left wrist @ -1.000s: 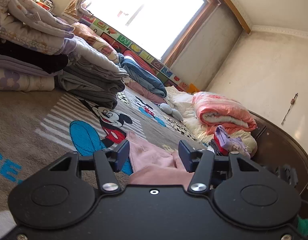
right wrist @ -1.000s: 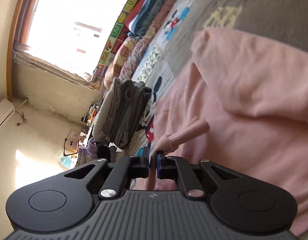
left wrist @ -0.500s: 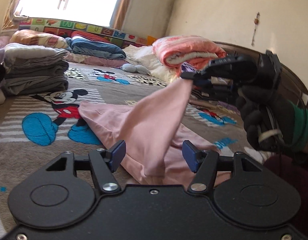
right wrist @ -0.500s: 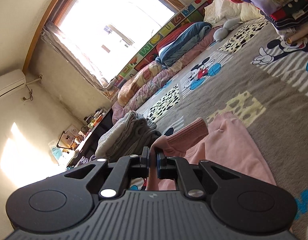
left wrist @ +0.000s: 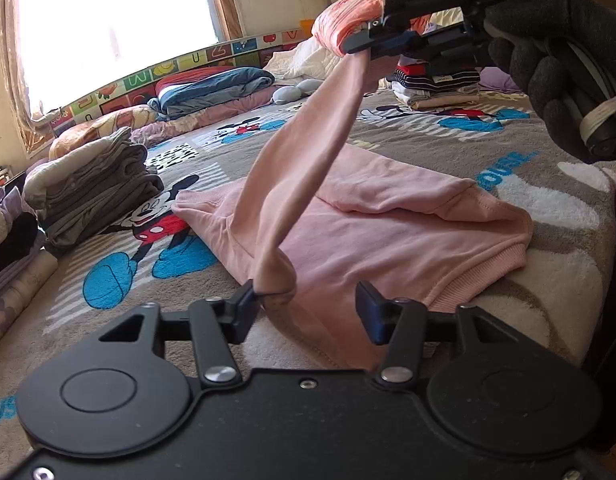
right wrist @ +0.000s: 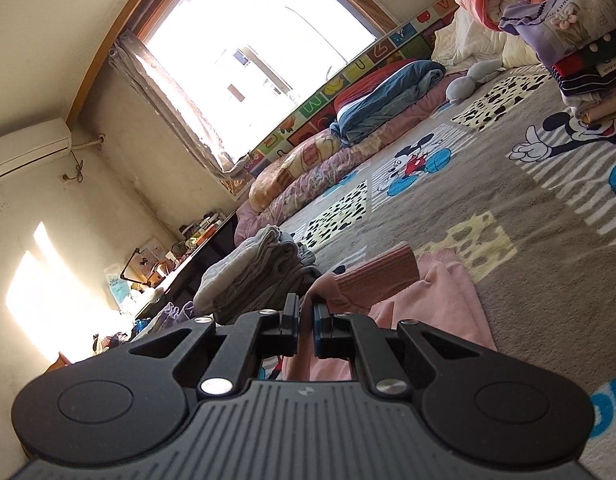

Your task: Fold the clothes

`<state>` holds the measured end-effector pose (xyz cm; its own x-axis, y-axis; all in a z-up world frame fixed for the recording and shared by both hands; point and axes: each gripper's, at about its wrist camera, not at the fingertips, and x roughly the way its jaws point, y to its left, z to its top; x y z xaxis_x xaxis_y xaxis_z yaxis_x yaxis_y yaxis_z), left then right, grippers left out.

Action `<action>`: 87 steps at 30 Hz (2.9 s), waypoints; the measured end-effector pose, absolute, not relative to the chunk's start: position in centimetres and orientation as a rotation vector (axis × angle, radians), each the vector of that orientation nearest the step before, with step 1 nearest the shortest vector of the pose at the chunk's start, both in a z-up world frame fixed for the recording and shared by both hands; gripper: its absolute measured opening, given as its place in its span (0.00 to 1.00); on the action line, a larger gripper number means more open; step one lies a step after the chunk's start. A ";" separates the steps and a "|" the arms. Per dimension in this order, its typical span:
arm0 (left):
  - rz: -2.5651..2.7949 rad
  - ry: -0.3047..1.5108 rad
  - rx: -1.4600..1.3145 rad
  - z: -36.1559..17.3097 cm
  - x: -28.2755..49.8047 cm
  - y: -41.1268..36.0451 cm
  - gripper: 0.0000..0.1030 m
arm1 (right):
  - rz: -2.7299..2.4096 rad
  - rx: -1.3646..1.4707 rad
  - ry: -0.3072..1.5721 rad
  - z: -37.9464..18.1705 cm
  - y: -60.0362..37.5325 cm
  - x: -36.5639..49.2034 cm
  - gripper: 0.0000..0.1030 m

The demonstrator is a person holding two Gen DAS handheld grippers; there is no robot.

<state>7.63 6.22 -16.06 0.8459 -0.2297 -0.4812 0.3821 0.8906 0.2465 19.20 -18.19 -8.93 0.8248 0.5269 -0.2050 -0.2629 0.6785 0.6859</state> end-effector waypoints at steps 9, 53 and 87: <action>-0.290 0.412 0.606 -17.7 6.9 3.7 0.20 | 0.460 0.701 0.400 -10.3 -20.8 18.0 0.09; -0.505 0.574 0.313 -17.0 9.0 6.2 0.16 | 0.404 0.716 0.329 -14.6 -28.0 11.3 0.09; -0.516 0.576 0.309 -17.2 9.2 6.2 0.16 | 0.151 1.550 0.619 -22.4 -25.8 15.7 0.58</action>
<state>9.23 6.16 -17.17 0.7179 -0.3745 -0.5868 0.5423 0.8295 0.1340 15.72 -25.83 -22.45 0.8402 0.4673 -0.2753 0.2880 0.0458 0.9565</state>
